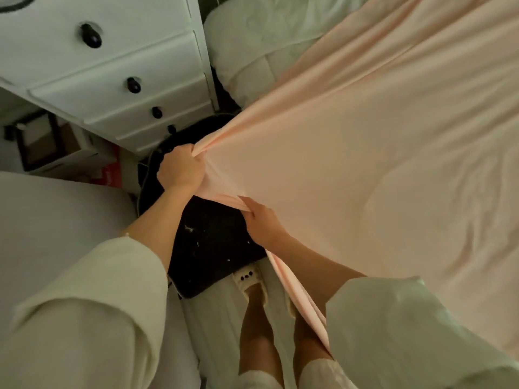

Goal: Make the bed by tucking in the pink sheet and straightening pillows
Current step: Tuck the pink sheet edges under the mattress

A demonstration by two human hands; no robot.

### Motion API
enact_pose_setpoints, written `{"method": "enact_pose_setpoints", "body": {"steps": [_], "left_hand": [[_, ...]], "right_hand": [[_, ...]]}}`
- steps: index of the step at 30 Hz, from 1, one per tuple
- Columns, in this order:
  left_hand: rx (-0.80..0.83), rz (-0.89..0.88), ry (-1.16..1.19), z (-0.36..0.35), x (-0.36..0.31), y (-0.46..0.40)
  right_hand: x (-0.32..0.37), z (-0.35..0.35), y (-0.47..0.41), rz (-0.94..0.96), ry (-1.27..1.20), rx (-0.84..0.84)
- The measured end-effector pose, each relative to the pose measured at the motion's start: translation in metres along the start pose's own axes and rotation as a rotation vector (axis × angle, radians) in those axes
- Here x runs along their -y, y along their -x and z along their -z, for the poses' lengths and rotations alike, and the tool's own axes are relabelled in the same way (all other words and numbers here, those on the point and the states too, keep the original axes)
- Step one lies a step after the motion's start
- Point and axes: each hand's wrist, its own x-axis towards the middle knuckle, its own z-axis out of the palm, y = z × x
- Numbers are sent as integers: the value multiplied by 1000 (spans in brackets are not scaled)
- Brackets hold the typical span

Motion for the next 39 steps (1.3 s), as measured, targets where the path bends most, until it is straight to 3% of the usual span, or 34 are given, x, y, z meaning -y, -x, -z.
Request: {"method": "enact_pose_setpoints", "body": {"steps": [10, 15, 23, 28, 31, 34, 39], "left_hand": [[-127, -60, -102, -31, 20, -20], [-159, -38, -109, -67, 34, -42], [-93, -12, 11, -152, 46, -72], [-55, 183, 212, -182, 60, -95], [14, 302, 211, -180, 66, -91], [56, 300, 166, -172, 62, -79], [121, 259, 288, -149, 39, -59]], "right_hand": [[-13, -6, -41, -38, -14, 125], [-43, -23, -77, -32, 103, 172], [-117, -31, -129, -46, 228, 100], [-145, -39, -155, -27, 461, 273], [-141, -36, -155, -74, 423, 348], [-126, -31, -143, -62, 364, 348], [-97, -6, -113, -138, 208, 263]]}}
